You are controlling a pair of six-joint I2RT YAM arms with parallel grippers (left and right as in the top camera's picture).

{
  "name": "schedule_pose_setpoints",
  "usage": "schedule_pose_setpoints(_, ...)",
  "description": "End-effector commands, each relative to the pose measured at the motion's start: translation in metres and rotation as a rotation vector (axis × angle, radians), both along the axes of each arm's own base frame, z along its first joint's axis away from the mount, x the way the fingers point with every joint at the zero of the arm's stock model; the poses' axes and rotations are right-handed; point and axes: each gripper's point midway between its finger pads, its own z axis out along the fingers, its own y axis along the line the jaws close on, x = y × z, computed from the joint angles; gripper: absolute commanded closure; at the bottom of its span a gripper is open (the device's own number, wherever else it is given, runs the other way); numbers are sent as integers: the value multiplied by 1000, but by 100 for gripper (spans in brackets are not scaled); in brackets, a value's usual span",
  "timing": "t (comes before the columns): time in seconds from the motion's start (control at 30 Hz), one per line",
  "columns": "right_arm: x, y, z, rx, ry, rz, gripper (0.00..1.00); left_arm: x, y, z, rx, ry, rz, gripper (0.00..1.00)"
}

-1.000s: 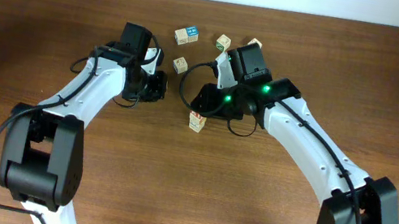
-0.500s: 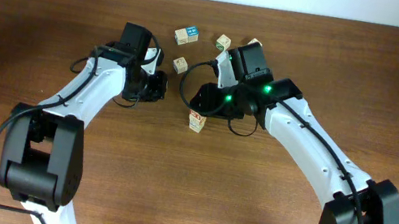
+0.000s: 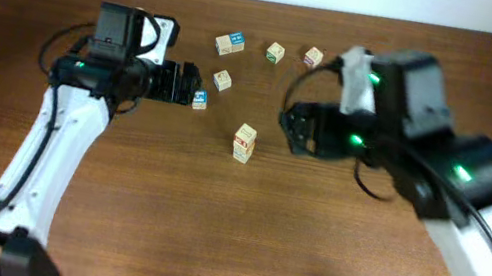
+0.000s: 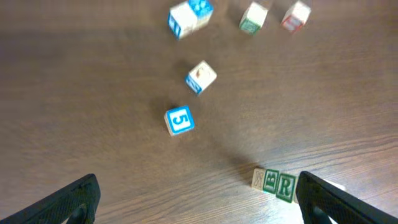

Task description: Rotate 4 blocks

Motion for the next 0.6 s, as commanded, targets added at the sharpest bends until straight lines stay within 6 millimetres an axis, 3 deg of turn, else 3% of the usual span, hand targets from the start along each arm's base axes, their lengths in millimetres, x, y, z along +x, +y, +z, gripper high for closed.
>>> schedule_pose_setpoints(0.0, -41, -51, 38, -72, -126, -113, 1, 2, 5, 6, 32, -27, -7, 1)
schedule_pose_setpoints(0.07, -75, -67, 61, -33, -202, -119, 1, 2, 5, 6, 33, -26, -6, 1)
schedule_pose_setpoints(0.2, -100, -78, 81, 9, -282, -125, 1, 2, 5, 6, 33, -26, -6, 1)
schedule_pose_setpoints(0.37, -96, -89, 76, -66, -296, -149, 1, 2, 5, 6, 33, -26, -6, 1)
schedule_pose_setpoints(0.5, -71, -142, 77, -242, -366, -401, 1, 2, 5, 6, 33, -26, -6, 1)
schedule_pose_setpoints(0.57, -61, -153, 83, -270, -469, -380, 1, 2, 5, 6, 33, -26, -6, 1)
